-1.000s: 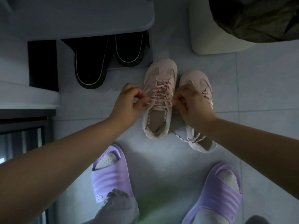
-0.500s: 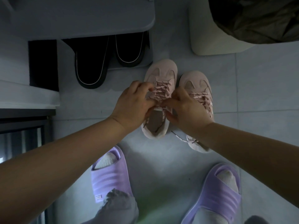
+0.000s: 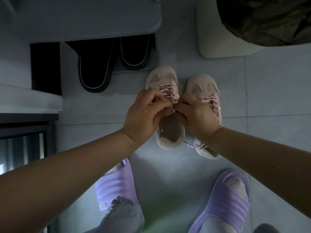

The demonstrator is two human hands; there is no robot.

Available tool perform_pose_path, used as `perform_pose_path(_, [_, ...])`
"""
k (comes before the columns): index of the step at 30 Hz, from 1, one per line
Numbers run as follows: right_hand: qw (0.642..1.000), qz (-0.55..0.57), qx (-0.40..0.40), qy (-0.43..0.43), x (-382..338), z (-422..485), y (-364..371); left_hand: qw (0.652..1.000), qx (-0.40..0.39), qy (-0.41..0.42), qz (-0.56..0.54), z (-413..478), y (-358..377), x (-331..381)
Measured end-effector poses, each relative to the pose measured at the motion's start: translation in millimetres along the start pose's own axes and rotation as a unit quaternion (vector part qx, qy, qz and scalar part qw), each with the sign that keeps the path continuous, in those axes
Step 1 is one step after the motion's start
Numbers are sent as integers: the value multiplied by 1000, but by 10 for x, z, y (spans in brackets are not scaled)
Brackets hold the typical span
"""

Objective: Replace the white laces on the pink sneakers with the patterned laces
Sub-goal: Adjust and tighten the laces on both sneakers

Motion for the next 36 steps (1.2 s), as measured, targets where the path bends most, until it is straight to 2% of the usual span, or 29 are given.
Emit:
perform_pose_path(6, [998, 16, 60, 0, -23, 16, -188, 1000, 13, -2, -5, 72, -134, -43])
perform_pose_path(9, [1000, -10, 22, -10, -8, -101, -107, 999, -2, 42, 5, -72, -48, -23])
perform_pose_path(12, [1000, -20, -20, -13, 23, -256, -24, 997, -58, 55, 5, -185, 150, -77])
perform_pose_path(15, [998, -34, -46, -19, 25, -297, 21, 984, -176, 6, -35, -249, 411, -143])
perform_pose_path(17, [997, -44, -50, -26, -3, -287, 33, 971, -225, -47, -68, -266, 516, -179])
perform_pose_path(21, [992, -54, -92, -61, -94, -342, 102, 945, -230, -200, -121, -274, 525, -354])
perform_pose_path(25, [988, -54, -116, -83, -87, -424, 138, 935, -225, -238, -134, -343, 539, -425])
perform_pose_path(27, [991, -49, -112, -57, -47, -412, 131, 935, -219, -244, -136, -355, 522, -434])
perform_pose_path(32, [993, -1, -61, 97, 0, -307, 91, 933, -213, -253, -144, -367, 508, -442])
perform_pose_path(36, [993, 13, -41, 109, -58, -198, 134, 932, -215, -251, -146, -382, 512, -448])
Point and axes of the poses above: each hand's wrist, its own z-axis towards the middle knuckle, its own y-axis out of the palm, x = y × z, the point moved 9 cm from there along z, towards the middle knuckle, and after that the axes turned 12 degrees about z, right-handed, at the moved point
